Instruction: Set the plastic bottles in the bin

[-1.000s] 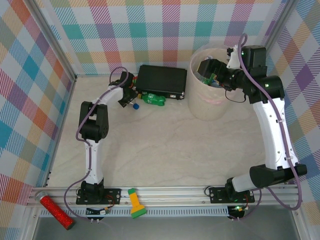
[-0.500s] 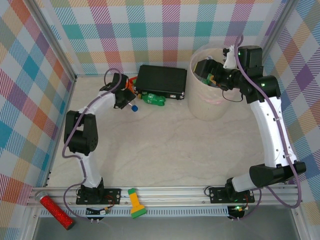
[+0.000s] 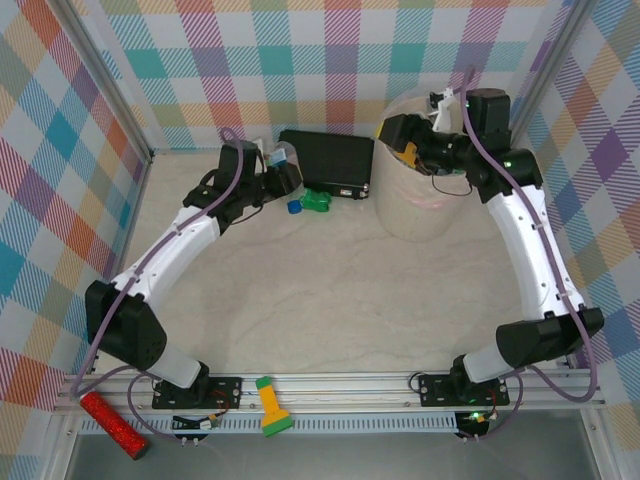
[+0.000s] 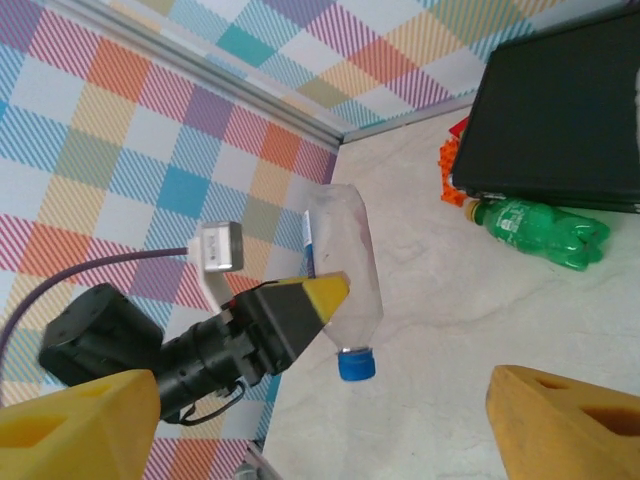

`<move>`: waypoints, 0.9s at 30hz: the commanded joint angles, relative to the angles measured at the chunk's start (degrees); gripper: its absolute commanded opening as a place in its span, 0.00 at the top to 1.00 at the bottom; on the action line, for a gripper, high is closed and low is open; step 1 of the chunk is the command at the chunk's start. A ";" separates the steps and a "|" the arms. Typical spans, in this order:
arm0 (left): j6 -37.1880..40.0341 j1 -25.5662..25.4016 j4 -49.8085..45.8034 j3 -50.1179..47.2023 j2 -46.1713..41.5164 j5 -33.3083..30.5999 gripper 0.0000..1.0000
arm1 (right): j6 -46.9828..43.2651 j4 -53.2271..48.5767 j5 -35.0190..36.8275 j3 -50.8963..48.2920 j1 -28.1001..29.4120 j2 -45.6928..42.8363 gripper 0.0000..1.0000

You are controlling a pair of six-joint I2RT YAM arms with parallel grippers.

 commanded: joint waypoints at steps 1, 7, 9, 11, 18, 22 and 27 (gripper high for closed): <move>5.69 -2.91 2.26 0.51 -3.31 2.08 0.47 | 0.29 0.76 -2.64 1.84 2.28 2.17 0.18; 8.80 -8.37 0.65 4.70 -3.82 4.72 0.47 | -4.08 -6.71 0.11 9.79 7.52 8.44 0.23; 9.27 -9.59 0.50 5.27 -3.95 5.24 0.47 | -4.63 -7.62 0.32 11.43 8.52 9.93 0.24; 9.63 -10.46 0.08 5.79 -3.99 5.51 0.47 | -4.47 -8.08 0.02 12.32 9.07 11.10 0.25; 9.55 -11.57 0.24 6.39 -4.91 5.71 0.47 | -3.60 -8.83 0.09 12.72 11.28 13.58 0.25; 9.36 -11.72 0.59 6.61 -5.21 6.12 0.48 | -3.18 -8.74 -0.30 13.04 12.73 15.12 0.25; 8.75 -11.90 1.08 6.52 -5.03 6.83 0.48 | -2.49 -7.94 -0.91 13.28 13.75 16.21 0.32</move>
